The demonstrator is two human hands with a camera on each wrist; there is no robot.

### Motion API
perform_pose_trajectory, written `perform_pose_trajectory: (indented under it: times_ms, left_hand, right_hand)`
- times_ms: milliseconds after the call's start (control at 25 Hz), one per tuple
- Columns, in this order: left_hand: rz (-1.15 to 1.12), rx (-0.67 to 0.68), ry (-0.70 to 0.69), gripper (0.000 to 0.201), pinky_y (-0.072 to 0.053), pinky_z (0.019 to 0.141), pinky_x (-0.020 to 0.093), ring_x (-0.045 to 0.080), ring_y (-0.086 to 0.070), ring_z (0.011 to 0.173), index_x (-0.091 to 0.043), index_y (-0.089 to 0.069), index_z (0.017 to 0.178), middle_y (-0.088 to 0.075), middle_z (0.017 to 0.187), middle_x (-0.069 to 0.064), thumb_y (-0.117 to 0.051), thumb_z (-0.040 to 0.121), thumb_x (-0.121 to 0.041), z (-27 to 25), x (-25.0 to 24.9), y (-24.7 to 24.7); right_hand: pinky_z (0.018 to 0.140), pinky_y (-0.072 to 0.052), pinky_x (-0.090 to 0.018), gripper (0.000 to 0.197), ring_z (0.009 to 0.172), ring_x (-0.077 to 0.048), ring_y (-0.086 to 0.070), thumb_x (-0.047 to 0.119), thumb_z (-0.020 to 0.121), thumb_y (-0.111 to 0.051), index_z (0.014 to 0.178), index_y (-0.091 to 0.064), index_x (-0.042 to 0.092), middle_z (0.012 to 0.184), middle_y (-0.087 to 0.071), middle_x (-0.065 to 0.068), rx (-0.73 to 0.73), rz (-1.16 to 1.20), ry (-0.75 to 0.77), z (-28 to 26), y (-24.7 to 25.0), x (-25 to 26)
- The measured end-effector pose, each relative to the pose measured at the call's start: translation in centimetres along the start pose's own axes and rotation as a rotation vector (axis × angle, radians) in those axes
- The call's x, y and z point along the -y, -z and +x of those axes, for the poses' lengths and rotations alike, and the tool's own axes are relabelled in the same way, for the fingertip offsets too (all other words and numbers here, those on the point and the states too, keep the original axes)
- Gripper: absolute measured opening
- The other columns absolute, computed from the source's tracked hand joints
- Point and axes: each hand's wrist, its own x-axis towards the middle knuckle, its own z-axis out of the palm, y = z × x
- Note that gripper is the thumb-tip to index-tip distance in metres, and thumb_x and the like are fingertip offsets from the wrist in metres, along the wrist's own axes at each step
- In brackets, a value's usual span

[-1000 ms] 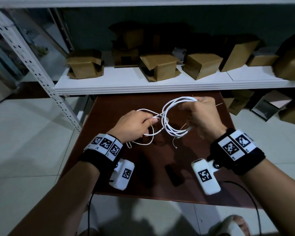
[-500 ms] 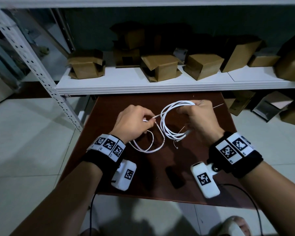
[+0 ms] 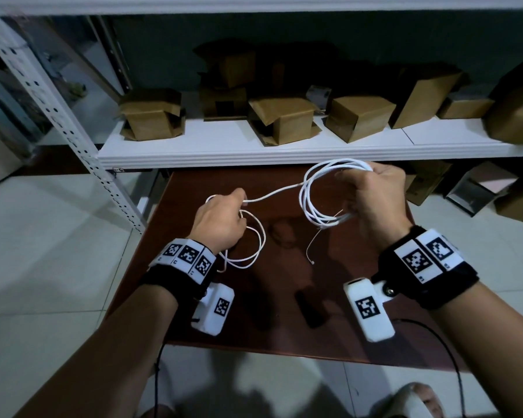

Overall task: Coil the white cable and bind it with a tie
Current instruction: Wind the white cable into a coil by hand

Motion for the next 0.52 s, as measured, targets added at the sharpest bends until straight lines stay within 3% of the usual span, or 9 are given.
perform_pose_trajectory:
  times_ms: [120,200,320,400,520]
  left_hand:
    - [0.034,0.01,0.013,0.013,-0.05,0.083,0.038,0.029,-0.067,0.104,-0.028,-0.064,0.108,-0.073,0.098,0.0,-0.063,0.096,-0.025,0.3,0.8,-0.2]
    - [0.102,0.071,0.06,0.013,-0.047,0.081,0.035,0.031,-0.067,0.107,-0.027,-0.072,0.105,-0.074,0.103,0.005,-0.059,0.101,-0.029,0.4,1.4,-0.7]
    - [0.23,0.227,0.192,0.018,-0.053,0.09,0.039,0.032,-0.067,0.112,-0.025,-0.074,0.113,-0.072,0.117,0.009,-0.062,0.101,-0.029,0.2,2.5,-1.8]
    - [0.283,0.285,0.23,0.023,-0.054,0.094,0.041,0.033,-0.066,0.114,-0.021,-0.072,0.12,-0.069,0.123,0.011,-0.06,0.102,-0.026,0.1,2.8,-2.3]
    - [0.273,0.264,0.212,0.025,-0.053,0.096,0.042,0.032,-0.062,0.118,-0.02,-0.069,0.122,-0.066,0.126,0.011,-0.064,0.099,-0.027,0.4,2.5,-2.1]
  right_hand:
    - [0.043,-0.036,-0.024,0.01,0.054,-0.024,-0.055,0.002,0.073,-0.071,0.08,-0.073,-0.005,0.071,-0.063,-0.021,-0.078,0.066,0.011,0.9,0.8,0.4]
    - [0.041,-0.036,-0.024,0.004,0.045,-0.019,-0.048,-0.001,0.075,-0.072,0.074,-0.069,0.002,0.063,-0.055,-0.013,-0.149,0.133,0.018,1.7,1.6,1.0]
    - [0.04,-0.034,-0.023,0.029,0.034,-0.01,-0.039,-0.006,0.079,-0.07,0.061,-0.061,0.015,0.045,-0.046,0.005,-0.18,0.192,0.002,2.0,2.3,1.6]
    - [0.041,-0.032,-0.022,0.032,0.035,-0.008,-0.037,-0.007,0.081,-0.067,0.06,-0.058,0.016,0.043,-0.043,0.008,-0.151,0.201,-0.007,1.8,2.2,1.3]
    - [0.042,-0.029,-0.021,0.036,0.035,-0.008,-0.034,-0.008,0.082,-0.066,0.058,-0.053,0.017,0.042,-0.039,0.008,-0.115,0.194,-0.028,1.5,1.6,0.7]
